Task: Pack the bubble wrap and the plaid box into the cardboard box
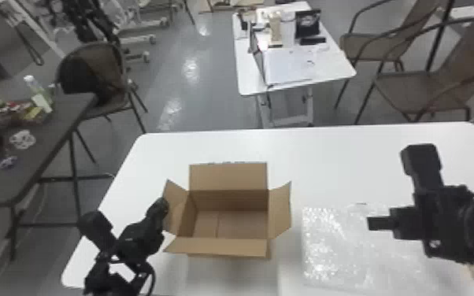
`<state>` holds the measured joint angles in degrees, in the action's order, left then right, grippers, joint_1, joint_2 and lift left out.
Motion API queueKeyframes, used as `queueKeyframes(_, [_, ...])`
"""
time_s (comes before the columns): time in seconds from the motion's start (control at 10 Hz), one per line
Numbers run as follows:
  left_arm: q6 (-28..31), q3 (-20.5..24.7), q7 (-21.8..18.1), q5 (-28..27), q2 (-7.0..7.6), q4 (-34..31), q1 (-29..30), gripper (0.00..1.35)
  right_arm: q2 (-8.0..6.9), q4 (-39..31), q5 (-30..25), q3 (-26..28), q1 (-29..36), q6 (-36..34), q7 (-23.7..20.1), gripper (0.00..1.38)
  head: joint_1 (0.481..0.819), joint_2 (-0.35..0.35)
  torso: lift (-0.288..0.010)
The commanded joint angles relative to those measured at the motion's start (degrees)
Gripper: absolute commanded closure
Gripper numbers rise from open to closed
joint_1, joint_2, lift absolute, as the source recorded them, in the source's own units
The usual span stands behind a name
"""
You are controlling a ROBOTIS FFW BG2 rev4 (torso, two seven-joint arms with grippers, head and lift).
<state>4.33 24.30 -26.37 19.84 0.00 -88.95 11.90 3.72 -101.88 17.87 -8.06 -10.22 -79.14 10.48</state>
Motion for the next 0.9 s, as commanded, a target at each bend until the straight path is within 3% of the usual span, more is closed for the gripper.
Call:
queueKeyframes(0.0, [0.2,-0.7,0.0,-0.1,-0.15,0.0,-0.2,1.13,-0.64,5.8,10.6,2.3,-3.2,-4.4,5.4,0.23,0.695,0.246,-0.018])
queueKeyframes(0.1, [0.2,-1.2,0.1,-0.2,-0.15,0.2,-0.5,1.13,-0.46,10.5,19.7,3.5,-5.1,-4.8,12.5,0.23,0.695,0.248,-0.018])
queueKeyframes(0.2, [0.1,-1.4,0.2,-0.4,-0.15,0.4,-0.6,1.13,-0.29,13.9,22.3,3.5,-6.8,-5.2,14.7,0.23,0.695,0.25,-0.018])
queueKeyframes(0.8, [0.2,-2.6,0.4,-1.2,-0.15,0.8,-1.2,1.13,-1.08,36.2,20.7,-1.3,-18.8,-7.3,17.2,0.22,0.695,0.254,-0.018])
